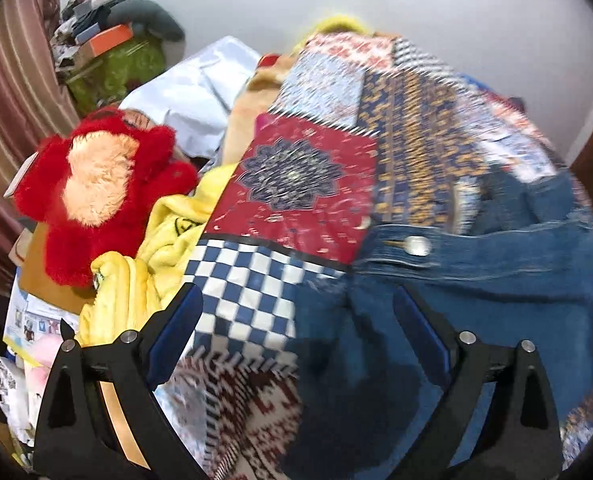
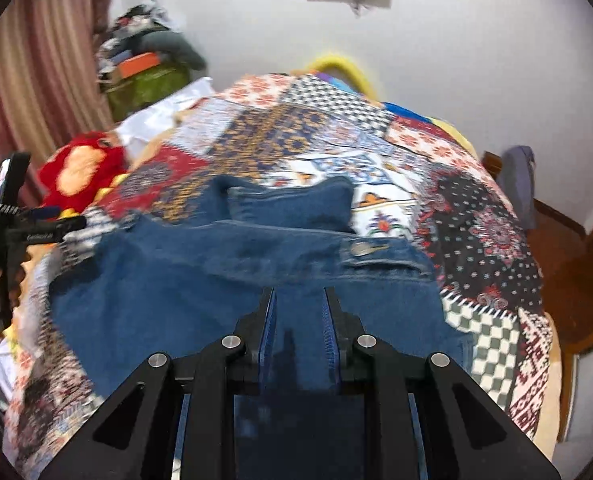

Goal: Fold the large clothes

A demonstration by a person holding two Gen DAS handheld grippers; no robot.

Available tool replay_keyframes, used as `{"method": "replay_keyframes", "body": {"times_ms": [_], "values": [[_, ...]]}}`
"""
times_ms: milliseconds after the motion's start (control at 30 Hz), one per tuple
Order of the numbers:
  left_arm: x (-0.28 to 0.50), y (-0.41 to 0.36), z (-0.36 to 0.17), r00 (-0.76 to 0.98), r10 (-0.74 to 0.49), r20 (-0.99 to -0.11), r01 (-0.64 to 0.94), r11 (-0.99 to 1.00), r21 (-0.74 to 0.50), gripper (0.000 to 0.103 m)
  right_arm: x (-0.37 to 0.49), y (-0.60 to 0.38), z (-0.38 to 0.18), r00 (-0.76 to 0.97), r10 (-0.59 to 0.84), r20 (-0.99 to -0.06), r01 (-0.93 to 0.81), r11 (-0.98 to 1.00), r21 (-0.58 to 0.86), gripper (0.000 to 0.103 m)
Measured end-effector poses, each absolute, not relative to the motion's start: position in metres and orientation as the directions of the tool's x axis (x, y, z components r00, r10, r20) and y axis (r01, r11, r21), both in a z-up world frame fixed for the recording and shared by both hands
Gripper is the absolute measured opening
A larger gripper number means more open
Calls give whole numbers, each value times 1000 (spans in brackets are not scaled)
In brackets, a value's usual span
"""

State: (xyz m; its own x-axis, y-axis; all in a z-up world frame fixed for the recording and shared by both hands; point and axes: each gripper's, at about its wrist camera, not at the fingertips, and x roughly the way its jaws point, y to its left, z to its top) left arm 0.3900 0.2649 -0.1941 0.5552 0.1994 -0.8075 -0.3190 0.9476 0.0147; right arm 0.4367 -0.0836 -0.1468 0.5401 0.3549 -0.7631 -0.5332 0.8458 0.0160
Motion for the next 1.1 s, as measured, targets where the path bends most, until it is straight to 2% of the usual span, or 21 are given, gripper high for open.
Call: {"method": "replay_keyframes", "body": {"times_ms": [133,267,400,500,600,733,933,967,1000,1033,1067,1100], "values": [[370,231,-174,608,134,-783,-224,975,-6,97,405,-75,-145,500,417,-759,-563,822,82,18],[360,190,-165,645,60,-762,-108,994,-13,97,381,-60,-155,474,429,-769,-585,806,89,18],[363,153,-179,621,-22,-784,-18,999,-43,97,373,-43,-175,467,387,-795,-622,783,16,18],[368,132,-201,586,2,-810,25,999,20,97,381,-36,-202,471,270,-840,-606,791,-86,18],[372,121,-229,530,23,-848,25,999,43,97,393,-43,-236,397,205,-895,-597,798,-83,18],[370,118,-255,493,19,-870,26,999,37,98,391,-61,-238,385,278,-880,-604,797,-13,18],[359,129,-260,497,-5,-868,-4,1000,-9,98,377,-62,-240,455,185,-871,-638,750,-174,20],[357,131,-260,498,-10,-867,-6,1000,-14,98,374,-62,-240,471,174,-865,-640,742,-200,29],[354,132,-261,500,-3,-866,-13,1000,-12,98,373,-63,-241,494,155,-856,-632,739,-231,53],[351,133,-260,502,8,-865,-21,1000,-2,98,371,-66,-242,546,100,-831,-595,745,-302,71],[348,135,-259,506,35,-862,-33,999,21,98,372,-68,-242,592,46,-805,-552,751,-363,100],[345,137,-258,509,60,-859,-42,998,45,98,372,-73,-242,622,12,-783,-517,757,-399,103]]}}
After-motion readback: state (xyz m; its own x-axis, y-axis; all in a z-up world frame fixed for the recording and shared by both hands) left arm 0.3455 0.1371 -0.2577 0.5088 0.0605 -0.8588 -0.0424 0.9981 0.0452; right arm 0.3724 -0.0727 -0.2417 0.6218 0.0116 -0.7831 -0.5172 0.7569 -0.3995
